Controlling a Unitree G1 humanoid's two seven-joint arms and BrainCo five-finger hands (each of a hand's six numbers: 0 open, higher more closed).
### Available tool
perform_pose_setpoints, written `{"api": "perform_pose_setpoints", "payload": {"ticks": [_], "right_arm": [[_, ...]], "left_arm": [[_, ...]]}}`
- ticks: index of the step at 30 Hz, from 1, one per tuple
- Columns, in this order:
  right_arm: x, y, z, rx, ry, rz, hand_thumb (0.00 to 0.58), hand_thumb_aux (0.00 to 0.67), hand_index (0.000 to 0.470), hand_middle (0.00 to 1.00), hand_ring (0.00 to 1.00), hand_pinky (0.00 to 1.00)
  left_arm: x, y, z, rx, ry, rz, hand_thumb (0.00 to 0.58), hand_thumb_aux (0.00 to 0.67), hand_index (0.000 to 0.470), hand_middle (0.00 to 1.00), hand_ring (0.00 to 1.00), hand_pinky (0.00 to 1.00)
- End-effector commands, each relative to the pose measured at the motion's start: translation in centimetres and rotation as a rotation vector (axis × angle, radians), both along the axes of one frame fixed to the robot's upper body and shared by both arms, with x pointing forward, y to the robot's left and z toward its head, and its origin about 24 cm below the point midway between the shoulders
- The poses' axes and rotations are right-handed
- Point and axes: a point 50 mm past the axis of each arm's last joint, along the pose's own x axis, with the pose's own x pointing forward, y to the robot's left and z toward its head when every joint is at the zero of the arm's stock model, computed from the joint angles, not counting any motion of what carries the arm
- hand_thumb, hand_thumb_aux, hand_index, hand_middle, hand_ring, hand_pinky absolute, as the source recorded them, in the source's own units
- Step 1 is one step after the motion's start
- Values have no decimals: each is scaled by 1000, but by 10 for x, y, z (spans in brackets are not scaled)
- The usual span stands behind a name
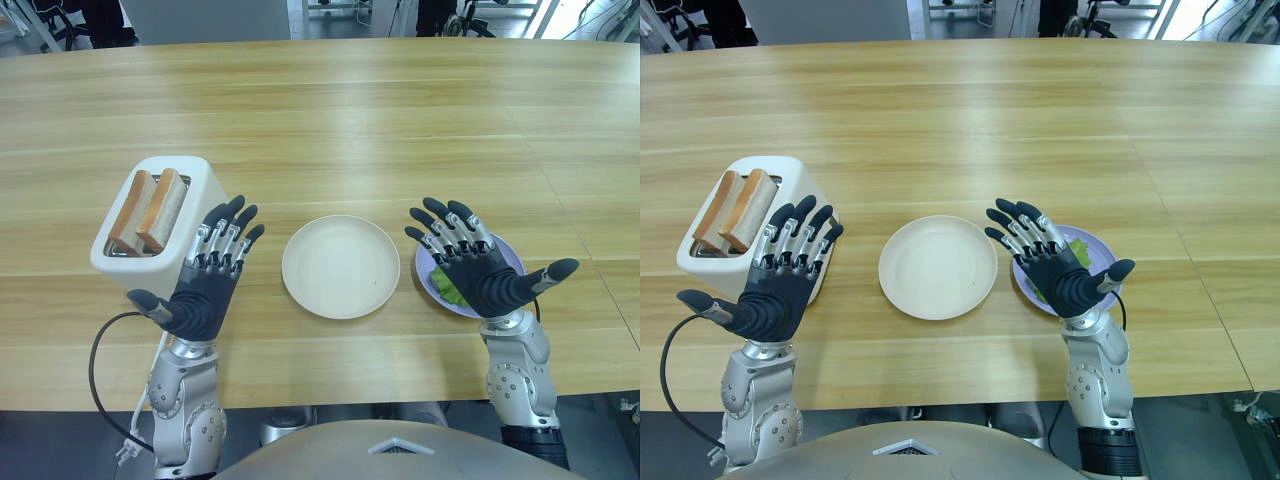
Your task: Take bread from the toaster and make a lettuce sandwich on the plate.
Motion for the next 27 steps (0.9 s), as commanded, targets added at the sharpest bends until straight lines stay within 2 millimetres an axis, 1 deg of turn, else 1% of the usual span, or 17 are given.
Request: {"api": "perform_pose_setpoints", "payload": {"ticks": [1, 8, 13, 18, 20, 21, 22, 23, 25, 27], "right_arm": [[-1, 0, 1, -6, -6, -7, 0, 0, 0, 0, 0, 0], [0, 1, -1, -37, -13, -29, 0, 0, 0, 0, 0, 0], [3, 5, -8, -112, -22, -60, 0, 0, 0, 0, 0, 0], [1, 7, -10, -128, -32, -69, 0, 0, 0, 0, 0, 0], [1, 7, -10, -127, -33, -69, 0, 0, 0, 0, 0, 0], [2, 8, -10, -126, -34, -64, 0, 0, 0, 0, 0, 0], [3, 8, -10, -126, -33, -62, 0, 0, 0, 0, 0, 0], [3, 7, -10, -125, -33, -63, 0, 0, 0, 0, 0, 0], [2, 7, -11, -124, -32, -71, 0, 0, 0, 0, 0, 0], [1, 7, -11, -122, -32, -72, 0, 0, 0, 0, 0, 0]], "left_arm": [[-1, 1, -4, 19, 18, 7, 0, 0, 0, 0, 0, 0], [-1, 1, -4, 24, 16, 9, 0, 0, 0, 0, 0, 0], [0, 1, -5, 30, 16, 11, 0, 0, 0, 0, 0, 0], [1, 3, -4, 48, -2, 35, 0, 0, 0, 0, 0, 0], [1, 11, 4, 65, -44, 159, 0, 0, 0, 0, 0, 0], [1, 19, 12, 106, -74, 273, 0, 0, 0, 0, 0, 0], [1, 33, 23, 232, -116, 463, 0, 0, 0, 0, 0, 0], [1, 41, 30, 320, -147, 590, 0, 0, 0, 0, 0, 0], [4, 59, 35, 451, -151, 779, 0, 0, 0, 0, 0, 0], [4, 81, 41, 636, -139, 981, 0, 0, 0, 0, 0, 0]]}}
